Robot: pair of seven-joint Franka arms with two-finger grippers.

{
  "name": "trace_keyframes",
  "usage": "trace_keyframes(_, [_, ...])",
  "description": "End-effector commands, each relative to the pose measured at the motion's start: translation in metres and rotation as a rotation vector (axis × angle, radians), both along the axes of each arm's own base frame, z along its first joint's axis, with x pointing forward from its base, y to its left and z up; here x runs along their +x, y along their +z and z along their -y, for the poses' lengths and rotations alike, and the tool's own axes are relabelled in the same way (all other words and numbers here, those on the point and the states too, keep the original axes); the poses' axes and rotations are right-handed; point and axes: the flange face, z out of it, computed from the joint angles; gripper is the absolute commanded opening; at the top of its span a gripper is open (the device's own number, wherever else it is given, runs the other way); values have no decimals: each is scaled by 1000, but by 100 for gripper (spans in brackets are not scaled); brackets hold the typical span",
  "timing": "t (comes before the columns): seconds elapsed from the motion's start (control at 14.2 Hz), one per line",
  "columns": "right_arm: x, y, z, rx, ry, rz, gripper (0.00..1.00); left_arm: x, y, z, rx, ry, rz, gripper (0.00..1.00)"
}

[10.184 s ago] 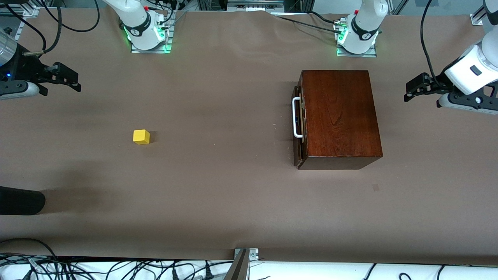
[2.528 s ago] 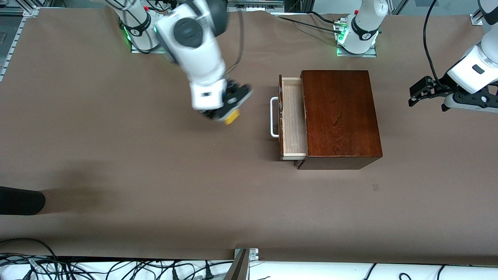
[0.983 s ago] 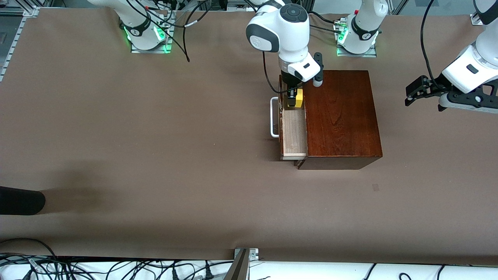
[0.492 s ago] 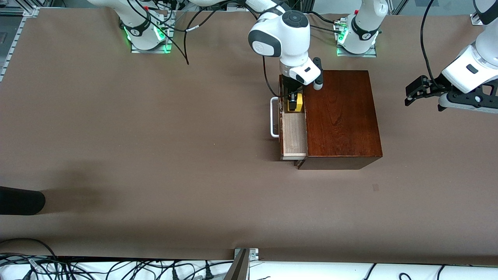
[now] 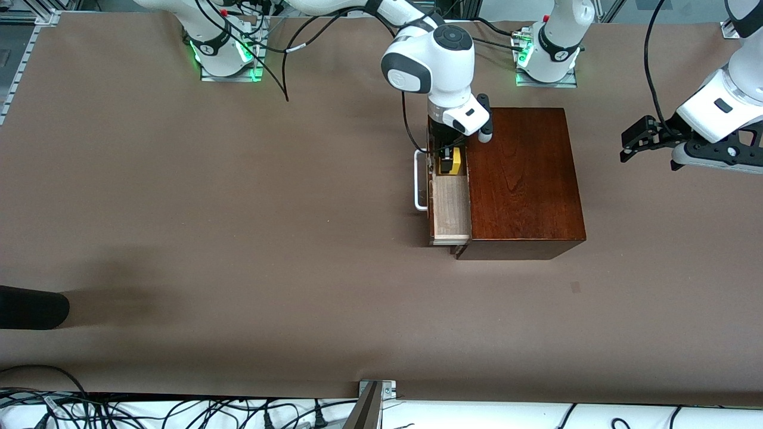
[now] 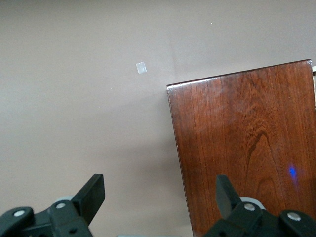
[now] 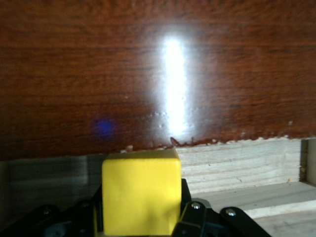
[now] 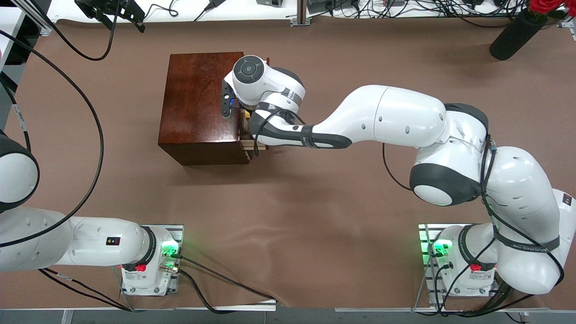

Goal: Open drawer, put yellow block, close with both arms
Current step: 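Lower the cube into the drawer and open the right gripper, then withdraw the right gripper while the left gripper moves toward the drawer front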

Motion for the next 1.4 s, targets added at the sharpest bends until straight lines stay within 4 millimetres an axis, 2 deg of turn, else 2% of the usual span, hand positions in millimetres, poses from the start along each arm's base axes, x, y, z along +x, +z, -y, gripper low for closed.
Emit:
trace_keyframes(0.0, [3,-3,-4,-5,14,24,0,-2,7,1,-5,-11,-1,100])
trace_keyframes(0.35, [6,-11,-4,-4,10,26,0,-2,7,-1,-5,-10,-3,100])
trace_keyframes(0.42, [8,-10,-3,3,13,31,65,-2,7,-1,-5,-10,-3,100])
trace_keyframes(0.49, [10,-9,-3,10,13,34,100,-2,7,0,-5,-11,-3,100])
trace_keyframes(0.91, [18,13,4,8,-17,27,100,-1,6,-1,-6,-16,-5,100])
trace_keyframes(0.98, [23,32,6,29,-36,21,100,-1,6,-1,-6,-16,-5,100])
trace_keyframes(1.05, [27,38,9,26,-55,-1,100,-2,7,0,-6,-17,-5,100])
trace_keyframes(1.33, [41,107,31,53,-105,2,100,-6,4,1,-19,-40,-39,100])
